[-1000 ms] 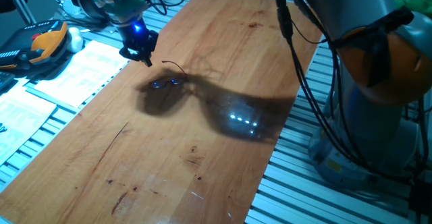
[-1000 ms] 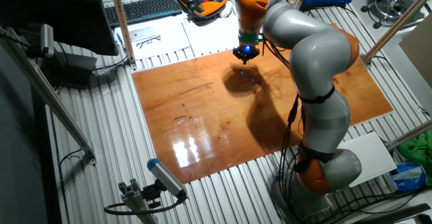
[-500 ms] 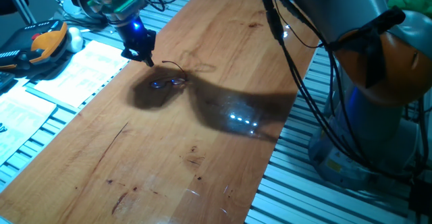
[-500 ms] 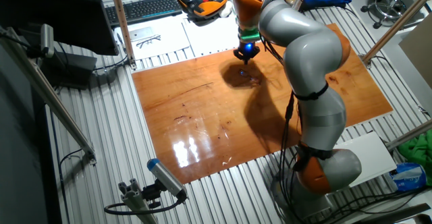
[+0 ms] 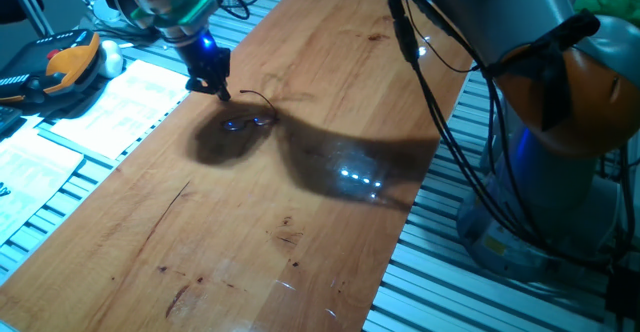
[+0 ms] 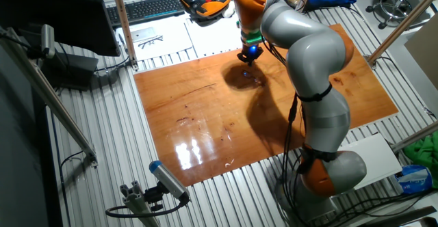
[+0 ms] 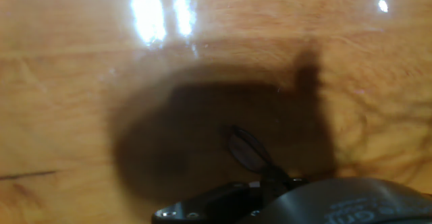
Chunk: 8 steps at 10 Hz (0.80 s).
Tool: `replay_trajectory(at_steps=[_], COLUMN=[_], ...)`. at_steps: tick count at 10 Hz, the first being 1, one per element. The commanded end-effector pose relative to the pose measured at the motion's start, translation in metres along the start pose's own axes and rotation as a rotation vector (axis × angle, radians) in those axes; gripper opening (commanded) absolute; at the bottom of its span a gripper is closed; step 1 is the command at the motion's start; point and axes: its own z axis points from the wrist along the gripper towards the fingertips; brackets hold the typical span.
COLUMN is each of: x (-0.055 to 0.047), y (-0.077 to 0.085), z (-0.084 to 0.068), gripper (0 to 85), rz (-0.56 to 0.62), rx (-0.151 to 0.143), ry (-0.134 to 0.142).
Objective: Unfold the leg of the glasses (with one hand)
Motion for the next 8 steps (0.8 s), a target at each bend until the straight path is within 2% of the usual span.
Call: replay_trajectory(at_steps=[1, 8], x=[-0.001, -0.001], y=[0.0, -0.009], z=[0.003, 0.027], gripper=[0.0, 0.0], rz=[-0.403, -0.405], rx=[0.064, 0.058], ry=[-0.052, -0.074])
